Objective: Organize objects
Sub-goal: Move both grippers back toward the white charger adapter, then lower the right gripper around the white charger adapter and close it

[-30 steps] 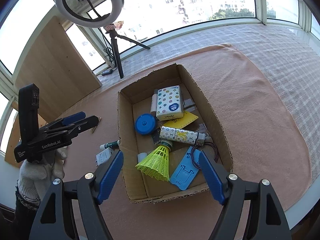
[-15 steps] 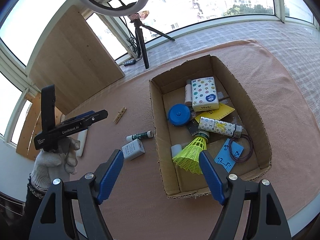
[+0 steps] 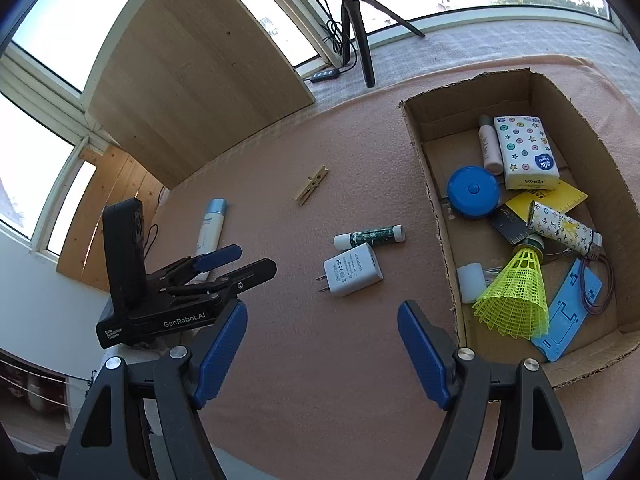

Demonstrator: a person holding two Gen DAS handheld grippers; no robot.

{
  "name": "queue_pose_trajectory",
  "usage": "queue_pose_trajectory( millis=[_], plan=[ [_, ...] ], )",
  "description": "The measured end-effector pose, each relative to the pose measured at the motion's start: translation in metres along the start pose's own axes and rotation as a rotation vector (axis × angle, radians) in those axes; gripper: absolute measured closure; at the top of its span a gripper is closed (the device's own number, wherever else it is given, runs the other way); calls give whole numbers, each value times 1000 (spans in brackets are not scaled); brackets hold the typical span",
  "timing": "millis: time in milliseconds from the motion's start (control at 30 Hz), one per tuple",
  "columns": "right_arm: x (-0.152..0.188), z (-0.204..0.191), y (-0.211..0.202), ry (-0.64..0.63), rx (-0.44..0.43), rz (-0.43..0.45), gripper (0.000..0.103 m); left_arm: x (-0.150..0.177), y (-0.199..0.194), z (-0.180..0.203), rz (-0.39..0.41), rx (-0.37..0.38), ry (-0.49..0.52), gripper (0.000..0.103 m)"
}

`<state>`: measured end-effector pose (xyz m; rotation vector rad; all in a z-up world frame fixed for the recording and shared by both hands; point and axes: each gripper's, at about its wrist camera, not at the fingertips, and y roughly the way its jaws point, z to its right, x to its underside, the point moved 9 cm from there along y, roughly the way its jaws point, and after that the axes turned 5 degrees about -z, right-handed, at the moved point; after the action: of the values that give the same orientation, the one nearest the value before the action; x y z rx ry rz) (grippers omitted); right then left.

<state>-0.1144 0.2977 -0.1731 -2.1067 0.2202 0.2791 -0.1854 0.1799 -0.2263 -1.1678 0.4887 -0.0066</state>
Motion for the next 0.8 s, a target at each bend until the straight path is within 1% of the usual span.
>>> queue_pose_trajectory(
  millis=[133,300,400,500,600,667,800],
  plan=[
    [-6,-4,22,-8,48,-30,29,22,1,4,-4,4,7,15],
    [-15,-5,52,-15,92,-89,29,39,2,12,-20,14,29,15],
    [-22,-5,66,-23,136,-108,29,42,1,13,-20,21,24,15],
    [-27,-3,77,-35,177,-122,29,45,1,12,-24,8,27,15],
    [-31,1,87,-30,205,-140,31,46,0,12,-24,4,32,15],
    [-31,3,92,-30,219,-150,33,46,-2,12,-24,7,31,15],
    [-31,6,100,-22,219,-176,38,45,-4,10,-18,9,25,15]
  ],
)
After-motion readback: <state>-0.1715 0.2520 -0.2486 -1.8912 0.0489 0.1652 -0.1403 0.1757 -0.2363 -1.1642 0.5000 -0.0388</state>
